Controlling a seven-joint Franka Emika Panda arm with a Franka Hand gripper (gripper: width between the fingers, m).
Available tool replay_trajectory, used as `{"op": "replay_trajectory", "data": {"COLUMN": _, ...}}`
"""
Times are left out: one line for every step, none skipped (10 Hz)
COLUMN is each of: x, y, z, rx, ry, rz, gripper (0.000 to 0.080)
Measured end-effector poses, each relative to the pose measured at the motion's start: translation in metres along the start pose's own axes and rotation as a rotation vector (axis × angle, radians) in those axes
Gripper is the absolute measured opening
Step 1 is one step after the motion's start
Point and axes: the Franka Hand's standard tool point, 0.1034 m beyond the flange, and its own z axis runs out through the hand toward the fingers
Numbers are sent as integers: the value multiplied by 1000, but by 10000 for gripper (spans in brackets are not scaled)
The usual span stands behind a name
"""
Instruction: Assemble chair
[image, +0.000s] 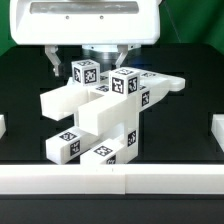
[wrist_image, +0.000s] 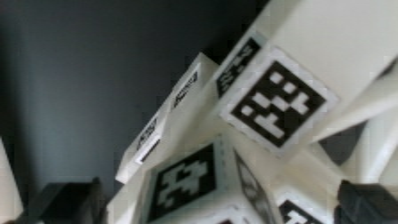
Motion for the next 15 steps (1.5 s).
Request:
{"op": "replay_trajectory", "data": {"x": -1, "y": 1, "z": 0, "rx": 1, "ry": -3, "rz": -58, "gripper": 648}}
{"op": "replay_trajectory", "data": {"x": -1, "y": 2, "z": 0, "rx": -4, "ry": -4, "rz": -134, "gripper": 648}}
{"op": "replay_trajectory", "data": {"x": -1, "y": 2, "z": 0, "rx": -7, "ry": -5, "rz": -177, "gripper": 648}}
{"op": "replay_trajectory", "data": {"x": -1, "y": 3, "z": 0, "rx": -8, "ry": -5, "rz": -200, "gripper": 521}}
{"op": "replay_trajectory", "data": {"x": -1, "y": 3, "z": 0, "rx": -8, "ry": -6, "rz": -200, "gripper": 521}}
{"op": "replay_trajectory", "data": {"x": -1, "y": 3, "z": 0, "rx": -8, "ry": -6, "rz": -200, "gripper": 383}}
{"op": "replay_trajectory", "data": {"x": -1, "y": 3, "z": 1, "rx": -7, "ry": -6, "rz": -191, "gripper": 268}}
{"op": "replay_trajectory", "data": {"x": -1, "y": 3, "z": 1, "rx": -7, "ry": -6, "rz": -177, "gripper": 271}}
{"op": "replay_trajectory", "data": {"x": -2, "y": 3, "z": 1, "rx": -7, "ry": -6, "rz": -173, "gripper": 271}}
{"op": "replay_trajectory", "data": {"x": -2, "y": 5, "z": 1, "rx": -6, "ry": -6, "rz": -124, "gripper": 271}}
{"op": "replay_trajectory", "data": {"x": -2, "y": 5, "z": 1, "rx": -5, "ry": -5, "rz": -11, "gripper": 271}}
{"op": "replay_trajectory", "data": {"x": -2, "y": 5, "z": 1, "rx": -4, "ry": -4, "rz": 90, "gripper": 271}}
{"op": "replay_trajectory", "data": {"x": -2, "y": 5, "z": 1, "rx": -2, "ry": -1, "rz": 184, "gripper": 271}}
{"op": "replay_trajectory", "data": {"x": -2, "y": 5, "z": 1, "rx": -2, "ry": 0, "rz": 272, "gripper": 271}}
{"op": "replay_trajectory", "data": {"x": -2, "y": 5, "z": 1, "rx": 4, "ry": 1, "rz": 405, "gripper": 271}}
